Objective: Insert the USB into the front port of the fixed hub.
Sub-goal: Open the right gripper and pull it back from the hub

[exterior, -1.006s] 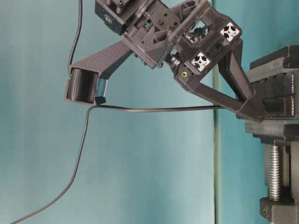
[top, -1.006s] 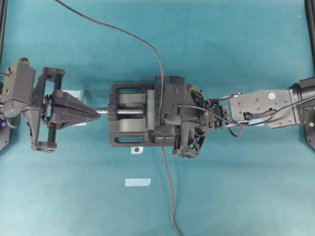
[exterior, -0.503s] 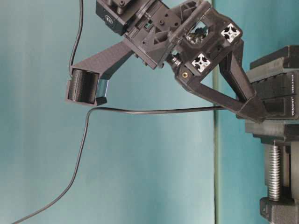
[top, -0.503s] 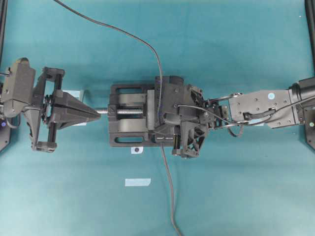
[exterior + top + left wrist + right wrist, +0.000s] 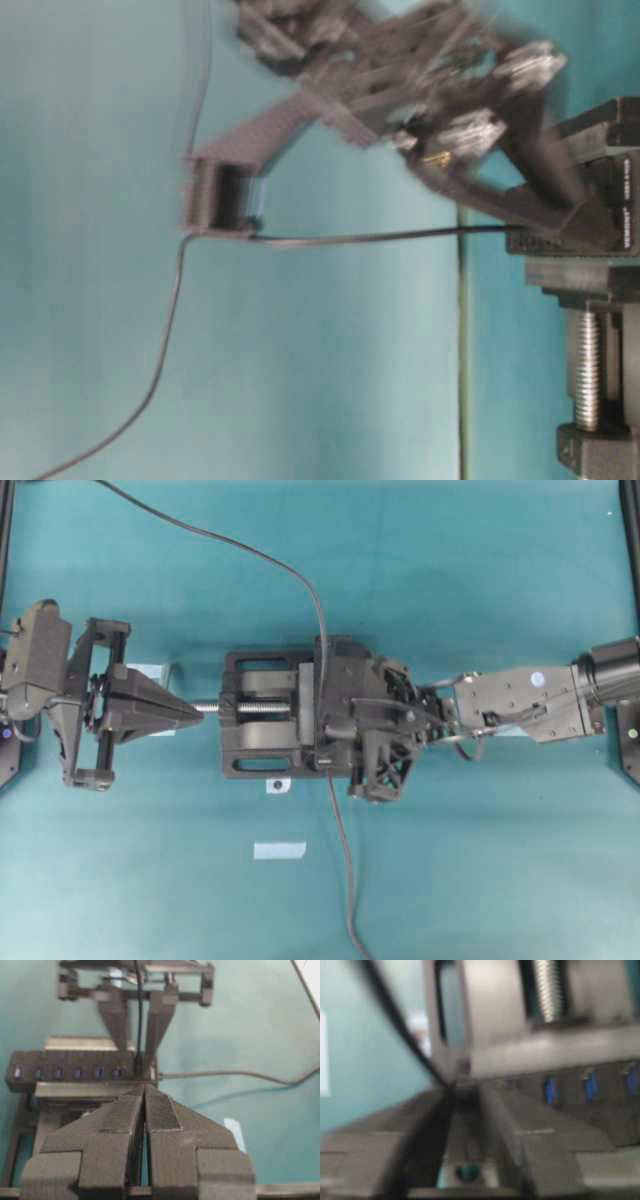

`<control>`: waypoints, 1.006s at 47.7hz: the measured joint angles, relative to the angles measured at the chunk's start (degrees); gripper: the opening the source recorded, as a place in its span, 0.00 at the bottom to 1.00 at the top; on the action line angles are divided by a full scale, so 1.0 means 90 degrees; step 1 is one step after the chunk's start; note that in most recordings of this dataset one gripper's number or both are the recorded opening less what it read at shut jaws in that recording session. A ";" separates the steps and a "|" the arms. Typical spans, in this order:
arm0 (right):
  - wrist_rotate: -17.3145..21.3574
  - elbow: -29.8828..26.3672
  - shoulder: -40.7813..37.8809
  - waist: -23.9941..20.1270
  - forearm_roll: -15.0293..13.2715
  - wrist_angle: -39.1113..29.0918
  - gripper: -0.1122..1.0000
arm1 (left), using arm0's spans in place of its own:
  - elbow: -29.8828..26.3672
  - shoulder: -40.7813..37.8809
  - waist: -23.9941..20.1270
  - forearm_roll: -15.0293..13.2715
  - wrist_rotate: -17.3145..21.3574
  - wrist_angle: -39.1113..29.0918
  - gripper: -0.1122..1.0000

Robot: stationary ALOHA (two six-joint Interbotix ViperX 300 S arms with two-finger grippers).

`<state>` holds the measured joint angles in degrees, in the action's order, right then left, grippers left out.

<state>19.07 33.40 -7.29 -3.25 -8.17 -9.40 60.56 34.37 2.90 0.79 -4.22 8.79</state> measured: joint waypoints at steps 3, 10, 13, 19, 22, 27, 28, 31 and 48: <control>0.0000 -0.0049 0.0010 -0.0029 0.0000 -0.0088 0.69 | -0.0010 0.0000 0.0010 0.0000 -0.0010 0.0078 0.10; -0.0010 -0.0176 0.0020 -0.0039 0.0029 -0.0449 0.78 | -0.0098 0.0010 0.0010 0.0000 0.0020 0.0156 0.10; 0.0000 -0.0225 0.0020 -0.0039 0.0039 -0.0576 0.78 | -0.0098 0.0000 0.0010 0.0000 0.0010 0.0166 0.10; 0.0000 -0.0273 0.0088 -0.0039 0.0029 -0.0850 0.78 | -0.0098 0.0000 0.0000 0.0000 0.0010 0.0166 0.10; -0.0010 -0.0283 0.0156 0.0000 0.0020 -0.1006 0.79 | -0.0098 0.0000 0.0010 0.0000 0.0010 0.0166 0.10; -0.0010 -0.0303 0.0303 0.0107 0.0010 -0.1152 0.79 | -0.0088 0.0010 0.0010 0.0000 0.0010 0.0166 0.10; 0.0000 -0.0303 0.0332 0.0107 0.0010 -0.1182 0.79 | -0.0098 0.0020 0.0010 0.0000 0.0010 0.0166 0.10; 0.0000 -0.0303 0.0430 0.0107 0.0000 -0.1299 0.79 | -0.0078 0.0020 0.0010 0.0000 0.0010 0.0166 0.10; 0.0000 -0.0293 0.0918 0.0107 0.0000 -0.1631 0.79 | 0.0137 0.0049 0.0010 0.0000 0.0000 0.0176 0.10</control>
<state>19.07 30.76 0.97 -2.29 -8.17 -24.08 61.79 34.80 2.99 0.79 -4.22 10.37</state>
